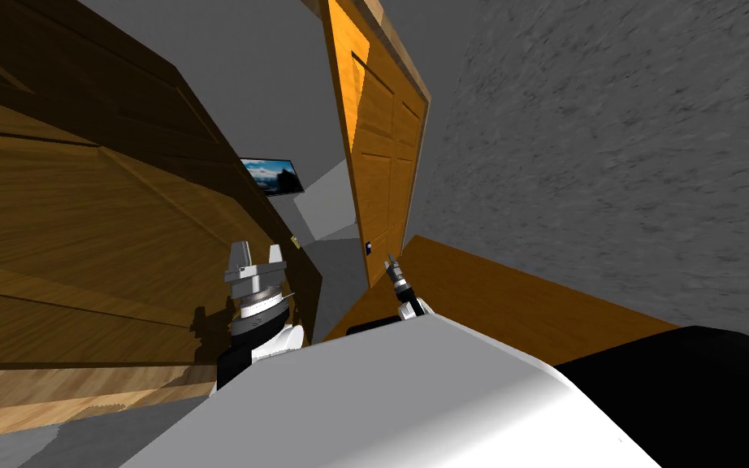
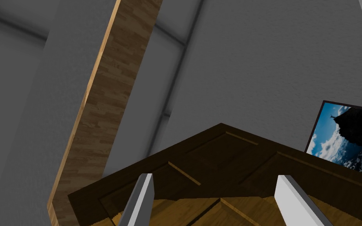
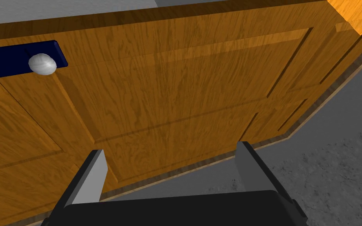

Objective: Push the door open

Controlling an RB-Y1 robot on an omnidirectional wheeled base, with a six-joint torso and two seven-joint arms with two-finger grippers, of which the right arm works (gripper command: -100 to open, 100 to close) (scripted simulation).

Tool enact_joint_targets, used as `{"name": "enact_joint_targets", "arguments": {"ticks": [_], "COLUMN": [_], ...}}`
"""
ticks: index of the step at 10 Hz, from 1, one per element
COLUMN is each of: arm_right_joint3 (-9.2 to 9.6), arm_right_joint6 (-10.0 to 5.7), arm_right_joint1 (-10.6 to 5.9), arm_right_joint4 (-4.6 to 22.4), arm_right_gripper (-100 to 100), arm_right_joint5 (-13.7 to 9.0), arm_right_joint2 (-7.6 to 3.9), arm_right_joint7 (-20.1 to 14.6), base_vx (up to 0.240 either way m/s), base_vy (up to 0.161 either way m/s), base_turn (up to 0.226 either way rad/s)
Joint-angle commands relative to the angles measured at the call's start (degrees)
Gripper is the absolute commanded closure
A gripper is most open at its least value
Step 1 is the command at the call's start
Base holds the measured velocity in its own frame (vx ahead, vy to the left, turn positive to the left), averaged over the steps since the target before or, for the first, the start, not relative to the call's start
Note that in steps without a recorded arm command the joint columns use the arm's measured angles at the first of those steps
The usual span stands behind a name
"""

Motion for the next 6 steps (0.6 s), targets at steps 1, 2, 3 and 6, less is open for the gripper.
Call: {"name": "enact_joint_targets", "arguments": {"ticks": [1, 2, 3, 6], "arm_right_joint3": [1.05, 1.56, 2.08, 3.53], "arm_right_joint6": [0.02, -0.24, -0.50, -1.24], "arm_right_joint1": [-0.87, -1.42, -1.98, -3.54], "arm_right_joint4": [2.1, 3.6, 5.0, 9.1], "arm_right_gripper": [-100, -100, -100, -100], "arm_right_joint5": [-0.1, -0.1, -0.1, -0.2], "arm_right_joint2": [-0.44, -0.49, -0.54, -0.60], "arm_right_joint7": [0.1, 0.2, 0.4, 0.7], "base_vx": [0.110, 0.096, 0.079, 0.067], "base_vy": [-0.137, -0.108, -0.070, -0.069], "base_turn": [0.164, 0.111, 0.115, 0.101]}}
